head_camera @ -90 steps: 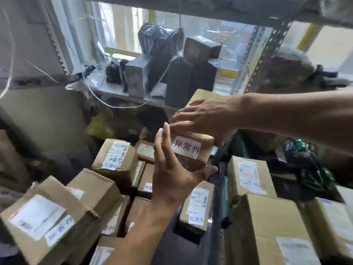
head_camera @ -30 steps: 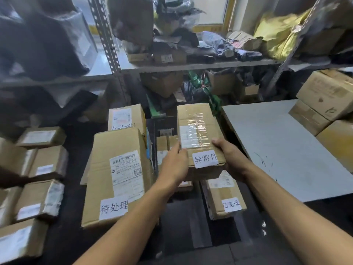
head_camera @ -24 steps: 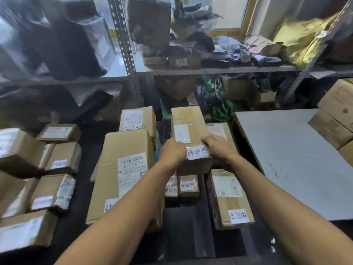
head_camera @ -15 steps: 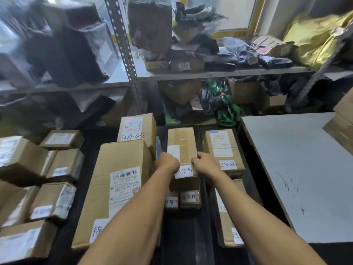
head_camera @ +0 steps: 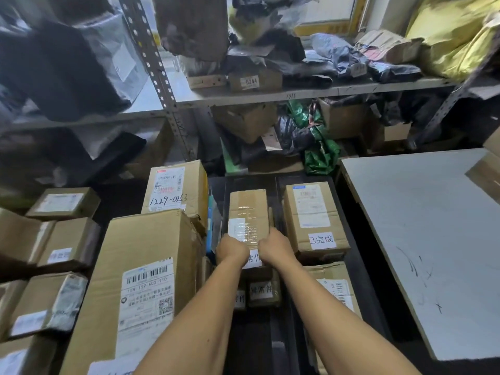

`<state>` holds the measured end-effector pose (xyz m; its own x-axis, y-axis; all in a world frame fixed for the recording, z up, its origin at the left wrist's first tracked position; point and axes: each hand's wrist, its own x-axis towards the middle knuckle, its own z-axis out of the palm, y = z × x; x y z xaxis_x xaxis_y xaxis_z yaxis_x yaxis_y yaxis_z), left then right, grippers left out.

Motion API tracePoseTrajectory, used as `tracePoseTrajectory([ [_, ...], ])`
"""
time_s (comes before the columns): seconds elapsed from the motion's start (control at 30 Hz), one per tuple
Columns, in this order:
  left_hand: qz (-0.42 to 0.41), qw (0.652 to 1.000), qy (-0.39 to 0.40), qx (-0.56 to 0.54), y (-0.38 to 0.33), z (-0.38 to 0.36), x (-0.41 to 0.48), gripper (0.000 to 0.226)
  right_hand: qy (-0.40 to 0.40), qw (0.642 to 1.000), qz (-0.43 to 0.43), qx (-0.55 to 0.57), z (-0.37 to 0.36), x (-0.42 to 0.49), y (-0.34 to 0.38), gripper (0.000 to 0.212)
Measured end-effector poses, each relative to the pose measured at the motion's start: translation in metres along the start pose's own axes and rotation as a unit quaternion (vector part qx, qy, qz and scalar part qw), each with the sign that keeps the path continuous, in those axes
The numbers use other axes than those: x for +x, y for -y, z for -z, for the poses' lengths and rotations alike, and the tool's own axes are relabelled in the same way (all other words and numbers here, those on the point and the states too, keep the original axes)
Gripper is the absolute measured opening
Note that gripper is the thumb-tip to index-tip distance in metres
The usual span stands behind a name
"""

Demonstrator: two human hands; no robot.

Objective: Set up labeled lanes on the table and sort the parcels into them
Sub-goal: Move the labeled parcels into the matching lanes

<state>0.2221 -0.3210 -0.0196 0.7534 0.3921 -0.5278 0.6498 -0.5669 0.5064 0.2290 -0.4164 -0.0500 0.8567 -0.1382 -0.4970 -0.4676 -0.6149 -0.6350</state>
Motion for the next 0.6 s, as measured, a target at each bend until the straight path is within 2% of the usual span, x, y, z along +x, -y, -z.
tracePoseTrajectory([
  [0.27,-0.009,1.000,-0.006,-0.021,-0.011,0.019,-0.006,0.036,-0.008,1.000,-0.013,0.010,0.014,-0.010,0.017,0.044],
  [0.4,-0.046,0.998,-0.027,-0.045,-0.026,0.041,-0.014,0.048,-0.052,0.998,0.035,0.014,0.032,-0.026,0.036,0.052],
  [0.6,-0.107,0.991,-0.042,-0.075,-0.048,0.093,-0.033,0.050,-0.098,0.990,0.102,0.023,0.064,-0.061,0.075,0.053],
])
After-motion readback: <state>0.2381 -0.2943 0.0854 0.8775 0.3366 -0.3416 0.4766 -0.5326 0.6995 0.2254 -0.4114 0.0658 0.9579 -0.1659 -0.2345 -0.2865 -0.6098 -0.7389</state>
